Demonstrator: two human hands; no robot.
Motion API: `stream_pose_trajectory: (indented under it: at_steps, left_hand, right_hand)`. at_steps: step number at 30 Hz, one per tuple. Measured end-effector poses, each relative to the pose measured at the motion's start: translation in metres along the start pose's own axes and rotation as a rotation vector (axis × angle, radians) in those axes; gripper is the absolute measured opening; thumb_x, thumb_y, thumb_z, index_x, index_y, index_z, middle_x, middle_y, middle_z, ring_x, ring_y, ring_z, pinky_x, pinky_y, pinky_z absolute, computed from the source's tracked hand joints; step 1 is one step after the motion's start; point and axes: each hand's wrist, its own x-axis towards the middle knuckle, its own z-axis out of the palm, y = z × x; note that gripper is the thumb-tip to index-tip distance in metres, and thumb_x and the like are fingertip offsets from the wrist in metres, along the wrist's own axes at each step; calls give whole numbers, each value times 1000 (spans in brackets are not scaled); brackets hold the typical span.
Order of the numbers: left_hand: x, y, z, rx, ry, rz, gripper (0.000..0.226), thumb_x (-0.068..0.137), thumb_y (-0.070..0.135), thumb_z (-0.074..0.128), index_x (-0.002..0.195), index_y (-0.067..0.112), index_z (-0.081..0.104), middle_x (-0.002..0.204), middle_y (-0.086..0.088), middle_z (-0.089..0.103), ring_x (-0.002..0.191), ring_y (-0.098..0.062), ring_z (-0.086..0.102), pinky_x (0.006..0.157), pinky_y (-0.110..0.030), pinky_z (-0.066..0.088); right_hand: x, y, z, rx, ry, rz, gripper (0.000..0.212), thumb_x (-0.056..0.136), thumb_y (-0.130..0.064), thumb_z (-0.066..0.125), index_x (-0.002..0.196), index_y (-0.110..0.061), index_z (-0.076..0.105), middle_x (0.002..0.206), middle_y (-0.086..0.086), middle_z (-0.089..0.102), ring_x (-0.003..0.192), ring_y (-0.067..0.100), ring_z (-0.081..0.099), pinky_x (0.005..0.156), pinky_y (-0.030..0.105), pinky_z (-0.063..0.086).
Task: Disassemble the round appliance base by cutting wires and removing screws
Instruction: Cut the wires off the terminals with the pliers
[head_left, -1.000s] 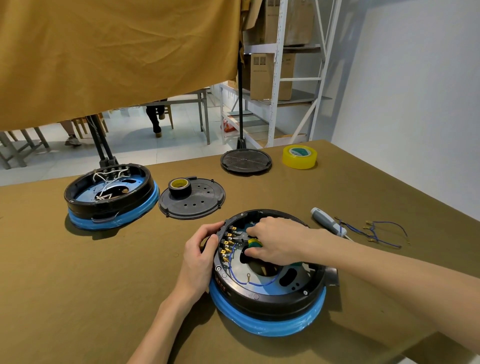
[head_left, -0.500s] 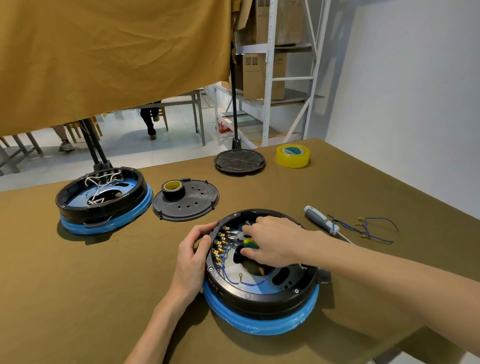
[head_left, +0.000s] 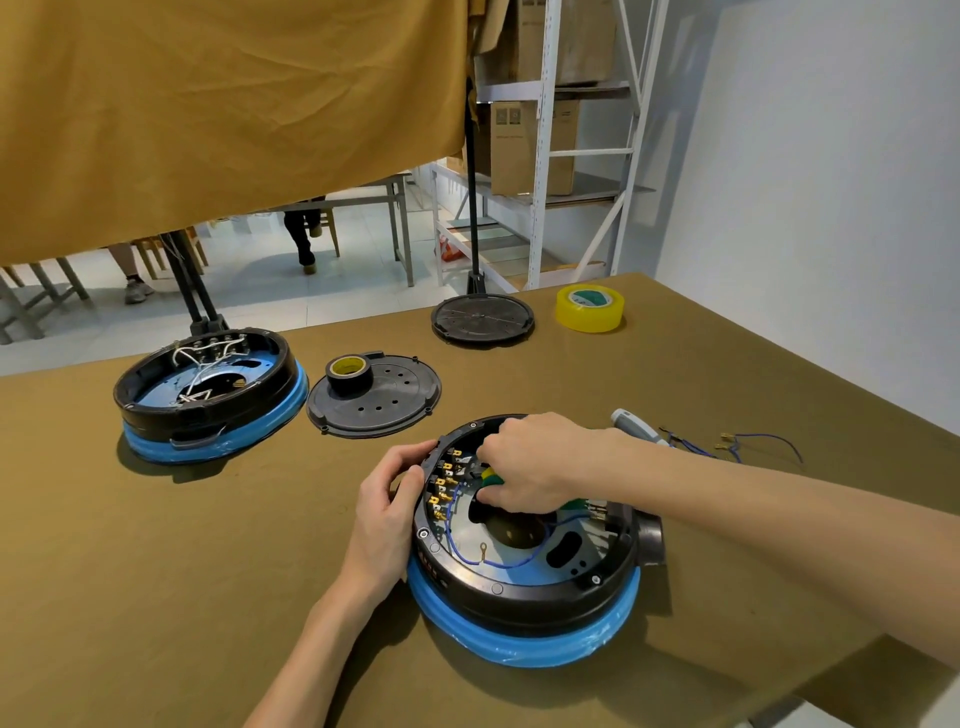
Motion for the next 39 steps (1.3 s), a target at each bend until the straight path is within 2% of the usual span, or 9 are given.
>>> stream_pose_trajectory:
  at_steps: [3,7,9,14,17,19,24,29,39]
  left_hand:
    - [0,0,-1,7,-6,-1,33,96,29,47,123,24,65,112,18,72,110,-4,66,85,-17,54]
    - [0,-4,-2,30,-13,-11,27,107,16,47,126,22,64,115,16,72,112,-7,66,86,-20,56]
    - [1,-5,-2,34,-8,-16,28,108,9,46,126,21,65,114,15,72,111,-7,67,84,-20,56]
    - [0,-4,-2,43,-6,2,27,107,13,47,126,21,64,112,19,72,109,-3,67,83,-17,55]
    - [0,-5,-2,56,-1,-8,26,107,16,47,125,24,64,114,19,71,112,-4,66,86,-22,56]
    - [0,-5,-2,54,1,-14,27,108,12,47,125,24,65,113,18,72,112,-5,66,87,-25,57]
    - [0,-4,-2,47,-3,-5,26,105,20,48,125,24,65,114,19,72,113,-5,66,89,-23,54]
    - [1,-2,0,17,-3,20,34,96,30,47,124,22,65,112,17,72,108,-4,68,82,-18,55]
    - [1,-3,0,-17,-6,8,36,95,29,47,124,18,65,110,15,73,107,-7,69,81,-19,56]
  right_hand:
    - [1,0,-1,21,-32,20,39,101,-56,48,102,-16,49,80,1,50,65,20,49,57,33,40]
    - [0,3,-4,95,-90,25,57,100,-59,48,130,-11,55,113,13,63,87,31,58,70,36,48]
    - [0,3,-9,129,-115,23,59,100,-60,49,131,-11,54,106,10,61,86,29,58,68,35,46]
    - [-2,-6,-2,-94,9,-44,36,102,-49,50,91,-15,50,71,0,45,68,27,54,51,30,36]
    - [-4,6,-11,98,-107,-1,53,101,-57,48,127,-11,56,95,5,57,86,30,59,70,37,51]
    - [-6,6,-13,136,-129,2,57,101,-58,48,133,-11,54,100,6,56,88,30,58,74,37,52]
    - [-11,-7,4,-160,90,-72,40,103,-48,49,106,-9,59,91,9,61,72,27,50,63,36,47]
    - [-8,1,1,3,10,-55,39,104,-53,47,99,-14,50,75,-1,45,71,25,53,62,34,42]
    - [1,1,-7,75,-73,-11,43,101,-55,50,75,-22,37,75,-1,47,63,15,48,50,29,32]
